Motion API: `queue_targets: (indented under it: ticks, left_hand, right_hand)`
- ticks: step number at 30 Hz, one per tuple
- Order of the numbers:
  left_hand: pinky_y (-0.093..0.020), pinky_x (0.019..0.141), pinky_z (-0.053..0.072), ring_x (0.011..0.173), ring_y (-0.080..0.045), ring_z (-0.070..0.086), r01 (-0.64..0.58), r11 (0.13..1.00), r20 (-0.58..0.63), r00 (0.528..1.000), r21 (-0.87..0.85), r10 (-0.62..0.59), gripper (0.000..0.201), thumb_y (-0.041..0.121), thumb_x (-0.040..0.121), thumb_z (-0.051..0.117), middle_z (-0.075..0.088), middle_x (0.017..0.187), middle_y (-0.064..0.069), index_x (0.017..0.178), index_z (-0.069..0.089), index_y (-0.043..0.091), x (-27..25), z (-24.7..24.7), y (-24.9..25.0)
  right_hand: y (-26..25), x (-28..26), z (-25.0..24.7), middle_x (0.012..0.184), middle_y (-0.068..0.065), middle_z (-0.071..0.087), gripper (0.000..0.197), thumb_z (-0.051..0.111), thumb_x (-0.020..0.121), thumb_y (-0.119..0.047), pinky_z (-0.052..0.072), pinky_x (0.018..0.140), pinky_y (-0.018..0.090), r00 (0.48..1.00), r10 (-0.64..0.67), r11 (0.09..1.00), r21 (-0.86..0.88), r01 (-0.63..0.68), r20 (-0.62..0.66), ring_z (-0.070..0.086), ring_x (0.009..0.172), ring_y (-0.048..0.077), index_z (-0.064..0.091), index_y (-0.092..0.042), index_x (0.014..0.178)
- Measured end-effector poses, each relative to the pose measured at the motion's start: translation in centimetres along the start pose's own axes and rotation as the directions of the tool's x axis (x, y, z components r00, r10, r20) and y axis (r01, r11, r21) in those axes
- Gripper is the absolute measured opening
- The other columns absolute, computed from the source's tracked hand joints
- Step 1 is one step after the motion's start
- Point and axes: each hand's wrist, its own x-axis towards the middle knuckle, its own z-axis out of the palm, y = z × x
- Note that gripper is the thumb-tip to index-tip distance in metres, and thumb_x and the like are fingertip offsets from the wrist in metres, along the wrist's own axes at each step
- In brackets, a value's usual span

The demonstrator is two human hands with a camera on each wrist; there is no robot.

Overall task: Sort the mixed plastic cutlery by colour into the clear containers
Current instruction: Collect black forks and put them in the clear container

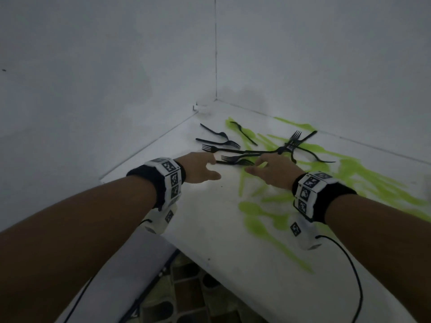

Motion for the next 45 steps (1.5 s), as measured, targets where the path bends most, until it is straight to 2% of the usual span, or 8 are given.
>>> queue_targets:
  ticks: [9, 14, 20, 27, 32, 36, 40, 45]
  left_hand:
    - [-0.031, 0.099, 0.044, 0.105, -0.017, 0.056, -0.049, 0.999, -0.111, 0.993, -0.011, 0.048, 0.037, 0.045, 0.099, 0.059, 0.064, 0.118, 0.001, 0.129, 0.058, 0.024, 4.7, -0.3, -2.5]
    - [-0.037, 0.093, 0.049, 0.097, -0.020, 0.057, -0.152, 0.981, -0.110, 0.980, 0.121, 0.165, 0.037, 0.040, 0.102, 0.054, 0.067, 0.116, -0.004, 0.135, 0.053, 0.025, 6.4, 0.4, -1.9]
    - [-0.042, 0.082, 0.053, 0.093, -0.029, 0.062, -0.221, 0.932, 0.001, 0.973, 0.286, 0.231, 0.024, 0.035, 0.105, 0.045, 0.062, 0.103, -0.006, 0.126, 0.047, 0.022, 7.3, 1.7, -0.6]
    - [-0.033, 0.083, 0.046, 0.099, -0.020, 0.047, -0.463, 0.814, 0.064, 0.879, 0.352, 0.472, 0.014, 0.028, 0.100, 0.054, 0.045, 0.111, 0.000, 0.111, 0.056, 0.019, 7.6, 0.2, -3.9]
    - [-0.026, 0.068, 0.042, 0.081, -0.016, 0.050, -0.472, 0.846, 0.176, 0.881, 0.248, 0.439, 0.011, 0.023, 0.093, 0.060, 0.053, 0.091, 0.005, 0.095, 0.050, 0.021, 8.1, -2.5, -7.1]
    - [-0.026, 0.066, 0.045, 0.078, -0.015, 0.057, -0.418, 0.883, 0.291, 0.890, 0.211, 0.352, 0.021, 0.025, 0.095, 0.061, 0.061, 0.092, 0.004, 0.109, 0.046, 0.025, 9.6, -4.6, -9.4]
    - [-0.034, 0.071, 0.042, 0.081, -0.021, 0.054, -0.399, 0.883, 0.248, 0.907, 0.248, 0.340, 0.017, 0.026, 0.101, 0.045, 0.057, 0.087, -0.001, 0.086, 0.052, 0.020, 11.9, -6.1, -10.4]
    - [-0.032, 0.062, 0.038, 0.069, -0.018, 0.055, -0.404, 0.913, -0.005, 0.914, 0.055, 0.405, 0.022, 0.038, 0.097, 0.057, 0.060, 0.078, 0.000, 0.087, 0.054, 0.019, 15.5, -7.6, -10.9]
  right_hand:
    - [-1.4, 5.7, 0.2, 0.110, 0.003, 0.065, 0.024, 0.053, 0.101, -0.020, 0.054, 0.082, 0.036, 0.987, -0.149, 0.974, -0.178, 0.137, -0.055, 0.061, 0.095, 0.023, 0.067, -0.028, 0.119]
    - [-2.7, 8.9, 0.4, 0.122, 0.000, 0.064, 0.029, 0.051, 0.099, -0.020, 0.055, 0.089, 0.036, 0.983, -0.170, 0.919, -0.350, 0.181, 0.063, 0.061, 0.111, 0.026, 0.071, -0.031, 0.118]
    - [-2.4, 10.8, -0.2, 0.094, -0.009, 0.051, 0.016, 0.063, 0.097, -0.030, 0.044, 0.068, 0.027, 0.968, -0.242, 0.927, -0.278, 0.251, 0.066, 0.060, 0.095, 0.019, 0.078, -0.026, 0.101]
    - [-2.5, 11.6, -0.2, 0.115, 0.002, 0.052, 0.021, 0.054, 0.101, -0.040, 0.044, 0.092, 0.042, 0.950, -0.276, 0.901, -0.383, 0.203, -0.147, 0.045, 0.111, 0.028, 0.070, -0.029, 0.110]
    - [-4.2, 12.3, 0.2, 0.086, -0.006, 0.065, 0.019, 0.037, 0.107, -0.036, 0.035, 0.097, 0.044, 0.930, -0.306, 0.819, -0.555, 0.149, -0.202, 0.059, 0.094, 0.025, 0.052, -0.025, 0.109]
    - [-5.9, 12.5, 1.1, 0.076, -0.008, 0.055, 0.018, 0.044, 0.105, -0.037, 0.039, 0.065, 0.037, 0.978, -0.170, 0.955, -0.263, 0.134, -0.120, 0.054, 0.068, 0.020, 0.043, -0.020, 0.111]
    - [-5.8, 12.8, 2.7, 0.103, 0.000, 0.065, 0.027, 0.050, 0.098, -0.040, 0.051, 0.076, 0.037, 0.996, -0.059, 0.929, -0.360, 0.082, 0.074, 0.063, 0.093, 0.025, 0.054, -0.024, 0.120]
    - [-5.9, 12.2, 3.1, 0.088, -0.005, 0.060, 0.014, 0.052, 0.096, -0.031, 0.047, 0.071, 0.035, 0.993, -0.087, 0.942, -0.318, 0.108, 0.078, 0.057, 0.086, 0.022, 0.062, -0.024, 0.105]
